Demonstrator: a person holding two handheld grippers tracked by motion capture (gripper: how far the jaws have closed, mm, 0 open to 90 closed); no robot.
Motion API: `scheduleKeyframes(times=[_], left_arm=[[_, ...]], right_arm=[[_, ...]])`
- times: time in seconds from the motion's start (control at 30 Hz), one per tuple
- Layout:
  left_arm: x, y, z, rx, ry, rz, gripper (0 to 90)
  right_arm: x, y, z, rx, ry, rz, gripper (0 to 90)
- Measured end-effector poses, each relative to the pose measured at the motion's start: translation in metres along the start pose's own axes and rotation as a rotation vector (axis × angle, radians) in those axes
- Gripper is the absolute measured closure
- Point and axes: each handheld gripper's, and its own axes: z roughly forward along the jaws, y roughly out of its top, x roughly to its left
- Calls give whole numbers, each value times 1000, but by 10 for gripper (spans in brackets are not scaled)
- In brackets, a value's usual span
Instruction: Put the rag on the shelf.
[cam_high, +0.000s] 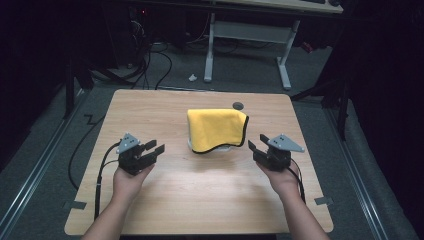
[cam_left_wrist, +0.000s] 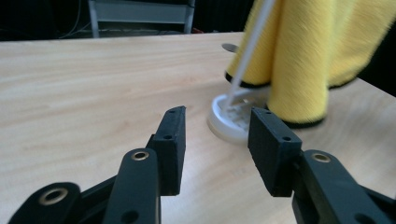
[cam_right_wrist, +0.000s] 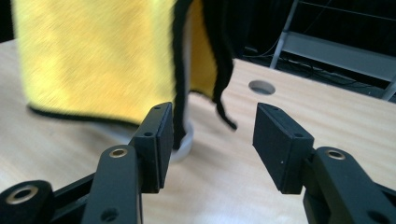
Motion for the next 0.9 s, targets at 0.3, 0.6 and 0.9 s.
scheduleKeyframes(times=[0.3,0.6,0.9], left_arm=[[-29,-42,-22,98,5,72,530],[-76,-86,-31,273,-40,188,499],[-78,-81,-29,239,-57,189,490]], right_arm=[[30,-43,-27,24,15,-11,483],[57,-88,-49,109,-15,-15,492],[62,-95,-50,147,-8,-21,483]])
